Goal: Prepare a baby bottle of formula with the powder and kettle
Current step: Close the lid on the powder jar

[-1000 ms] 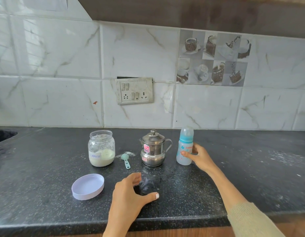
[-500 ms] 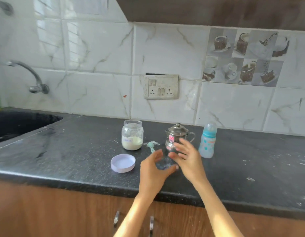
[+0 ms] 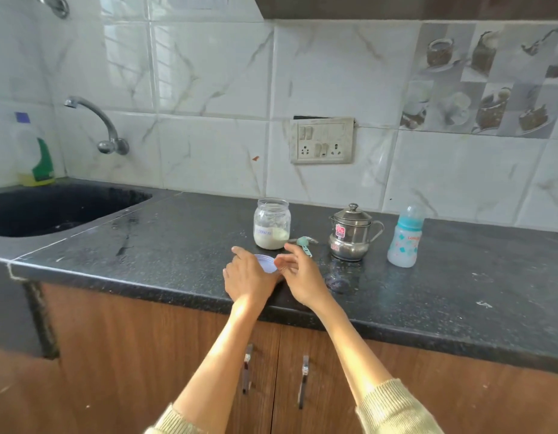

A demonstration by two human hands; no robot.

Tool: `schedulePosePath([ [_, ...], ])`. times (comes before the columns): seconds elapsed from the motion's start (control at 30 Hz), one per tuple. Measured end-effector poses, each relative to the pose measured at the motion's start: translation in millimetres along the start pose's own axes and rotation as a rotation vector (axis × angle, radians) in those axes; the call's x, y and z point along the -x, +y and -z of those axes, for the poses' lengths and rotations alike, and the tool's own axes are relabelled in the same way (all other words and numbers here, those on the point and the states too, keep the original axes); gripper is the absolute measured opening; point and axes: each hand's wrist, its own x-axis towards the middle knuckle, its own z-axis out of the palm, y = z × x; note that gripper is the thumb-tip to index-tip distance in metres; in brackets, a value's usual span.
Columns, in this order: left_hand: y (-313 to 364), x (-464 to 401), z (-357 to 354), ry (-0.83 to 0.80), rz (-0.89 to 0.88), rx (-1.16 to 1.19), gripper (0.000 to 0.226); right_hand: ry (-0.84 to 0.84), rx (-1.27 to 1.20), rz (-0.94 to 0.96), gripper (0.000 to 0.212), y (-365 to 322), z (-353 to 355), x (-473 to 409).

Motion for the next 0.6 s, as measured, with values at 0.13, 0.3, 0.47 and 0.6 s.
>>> schedulePosePath([
  [0.13, -1.9, -6.8, 5.8, -0.061, 0.022, 0.176, 0.085, -0.018, 0.009, 0.009, 0.056, 0.8, 1.9, 0.5],
  [0.3, 12.5, -13.4, 26.2, -0.208, 0.106, 0.685, 0.068, -0.007, -0.065, 0.120, 0.093, -8.8, 6.4, -7.3],
  [0.47, 27.6, -32.3, 33.0, -0.345, 0.154, 0.865, 0.063, 0.064, -0.049, 0.224, 0.088, -14.3, 14.2, -25.6],
  [0.6, 32.5, -36.4, 35.4, -0.465, 0.092, 0.904, 0.077, 0.140, -0.083, 0.256, 0.071, -24.1, 20.1, -32.8],
])
